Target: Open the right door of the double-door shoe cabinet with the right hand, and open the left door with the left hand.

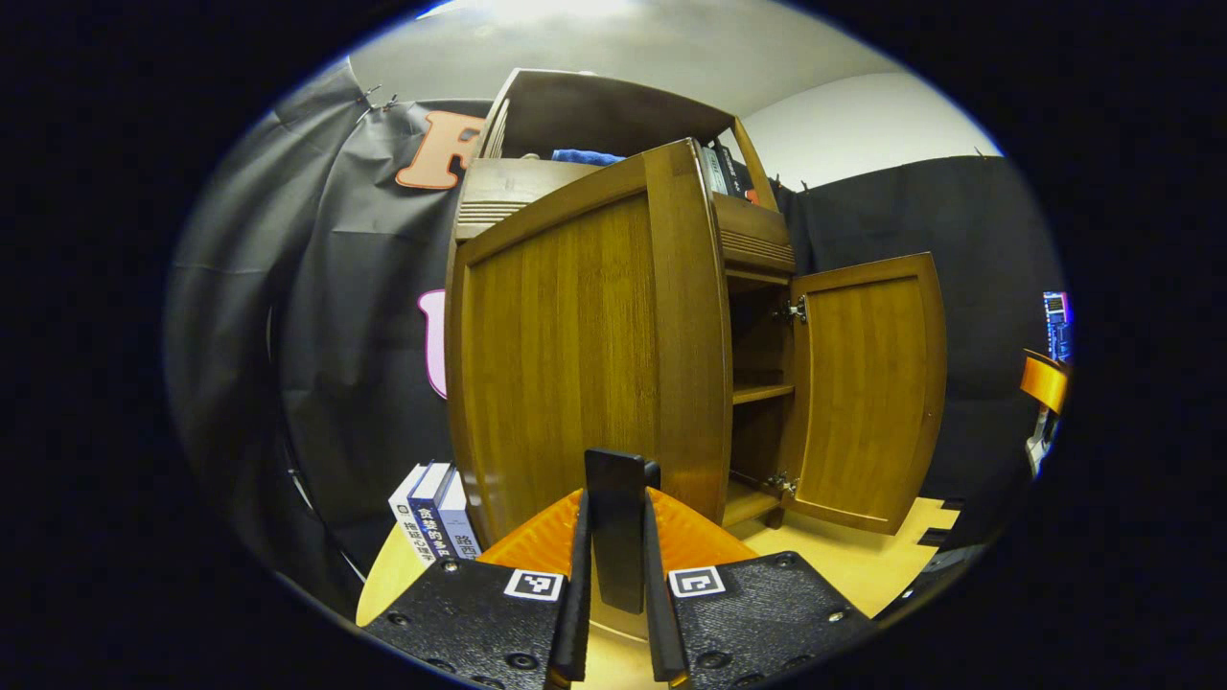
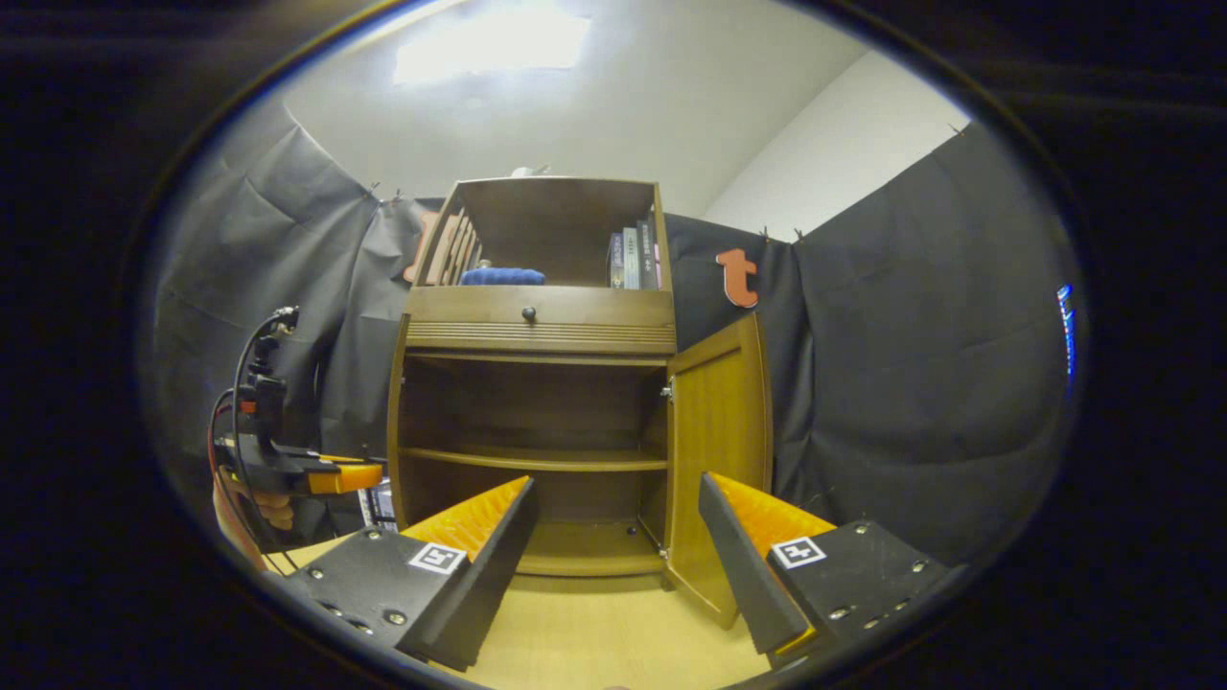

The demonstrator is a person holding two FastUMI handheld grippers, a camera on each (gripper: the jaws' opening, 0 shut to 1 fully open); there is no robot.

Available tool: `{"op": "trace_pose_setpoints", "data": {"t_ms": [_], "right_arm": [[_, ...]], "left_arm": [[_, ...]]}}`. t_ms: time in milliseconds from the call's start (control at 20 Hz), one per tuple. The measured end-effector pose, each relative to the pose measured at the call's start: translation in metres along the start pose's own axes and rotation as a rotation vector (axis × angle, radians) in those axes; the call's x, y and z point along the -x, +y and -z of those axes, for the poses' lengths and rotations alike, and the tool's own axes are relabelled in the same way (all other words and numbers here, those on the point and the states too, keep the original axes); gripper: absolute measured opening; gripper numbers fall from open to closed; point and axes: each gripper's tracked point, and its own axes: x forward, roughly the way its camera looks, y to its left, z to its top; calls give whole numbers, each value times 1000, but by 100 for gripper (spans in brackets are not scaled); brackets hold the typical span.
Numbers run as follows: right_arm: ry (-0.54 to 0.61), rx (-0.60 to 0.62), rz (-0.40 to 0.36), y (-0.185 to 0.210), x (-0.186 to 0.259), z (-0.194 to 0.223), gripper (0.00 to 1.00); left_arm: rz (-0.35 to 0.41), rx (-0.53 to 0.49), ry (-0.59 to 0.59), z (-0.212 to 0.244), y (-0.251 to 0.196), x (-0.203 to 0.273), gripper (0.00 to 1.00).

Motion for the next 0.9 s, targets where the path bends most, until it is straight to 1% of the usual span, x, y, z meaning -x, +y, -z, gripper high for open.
{"op": "trace_pose_setpoints", "data": {"t_ms": [50, 100, 150, 250, 350, 450, 500, 550, 700, 750, 800, 850, 900], "right_arm": [[-3, 1, -5, 1, 0, 0, 100], [-7, -2, -11, 3, 0, -1, 96], [-9, -6, -18, 5, 1, -3, 96], [-14, -8, -21, 4, 2, -4, 96], [-14, -12, -17, 3, 2, -3, 96], [-3, -23, -24, 3, 1, 2, 96], [4, -29, -27, 3, -2, 3, 100], [10, -36, -27, 3, -3, 5, 100], [17, -53, -24, 4, -4, 8, 100], [18, -57, -28, 7, -5, 8, 100], [19, -58, -31, 9, -6, 9, 100], [19, -54, -34, 10, -7, 9, 100], [20, -49, -35, 12, -7, 8, 100]], "left_arm": [[-11, 2, 0, 0, 4, 3, 25], [-24, 1, 3, 1, 8, 7, 26], [-37, -2, -1, 0, 11, 10, 26], [-90, -27, -1, 1, 22, 15, 26], [-177, -34, -3, 2, 41, 16, 25], [-263, -29, 8, 5, 64, 20, 21], [-284, -22, 15, 7, 73, 21, 19], [-280, -12, -5, 4, 75, 23, 17], [-283, -24, 3, 4, 87, 28, 10], [-273, -36, 5, 5, 90, 29, 7], [-260, -39, 3, 6, 93, 31, 3], [-254, -42, 0, 5, 99, 32, 5], [-233, -37, -4, 6, 105, 35, 3]]}}
